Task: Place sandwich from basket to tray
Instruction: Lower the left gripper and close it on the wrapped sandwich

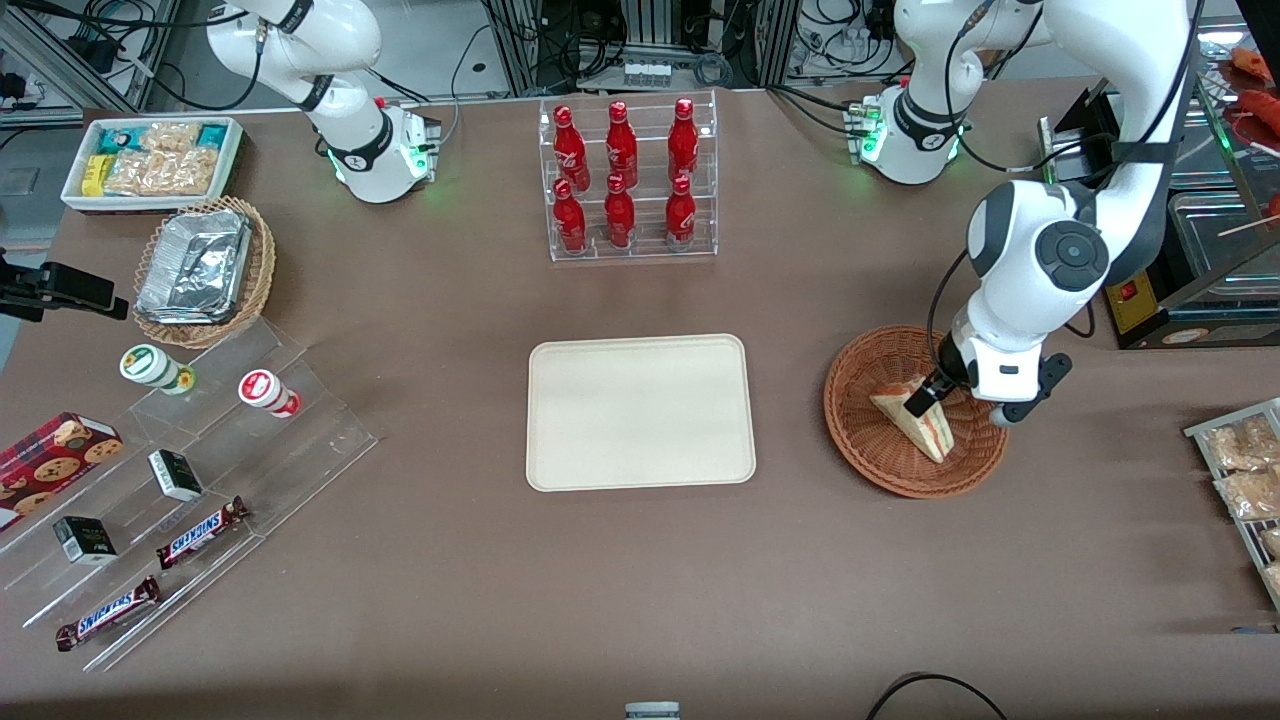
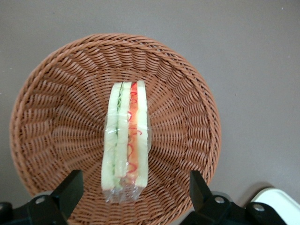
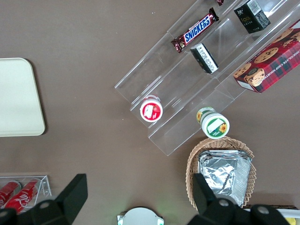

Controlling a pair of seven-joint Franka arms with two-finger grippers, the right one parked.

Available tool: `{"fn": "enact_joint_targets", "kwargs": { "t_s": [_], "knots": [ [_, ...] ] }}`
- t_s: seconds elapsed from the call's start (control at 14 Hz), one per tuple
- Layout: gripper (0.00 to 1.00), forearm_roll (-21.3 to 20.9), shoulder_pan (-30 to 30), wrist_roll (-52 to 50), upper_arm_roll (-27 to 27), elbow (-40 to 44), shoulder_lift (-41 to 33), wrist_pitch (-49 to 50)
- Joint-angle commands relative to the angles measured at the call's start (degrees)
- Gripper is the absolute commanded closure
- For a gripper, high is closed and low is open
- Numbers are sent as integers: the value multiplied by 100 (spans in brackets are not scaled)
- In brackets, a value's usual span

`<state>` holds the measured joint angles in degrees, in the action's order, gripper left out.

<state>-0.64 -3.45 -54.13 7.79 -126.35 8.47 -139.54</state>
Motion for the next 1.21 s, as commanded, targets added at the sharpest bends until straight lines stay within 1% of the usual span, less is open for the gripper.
{"fn": "enact_joint_targets", "kwargs": {
  "t_s": [0.0, 0.36, 0.57, 0.64, 0.71, 0.86, 0.93, 1.14],
  "knots": [
    [0, 37, -33, -318, -23, -30, 145, -284],
    [0, 2, -33, -335, -23, -30, 523, -302],
    [0, 2, -33, -335, -23, -48, 620, -293],
    [1, 2, -33, -362, -23, -39, 638, -293],
    [18, 2, -33, -449, -32, -39, 681, -293],
    [88, 2, -33, -502, -32, -39, 691, -276],
    [100, 2, -33, -494, -32, -39, 691, -249],
    [100, 2, -33, -459, -32, -13, 673, -170]
  ]
}}
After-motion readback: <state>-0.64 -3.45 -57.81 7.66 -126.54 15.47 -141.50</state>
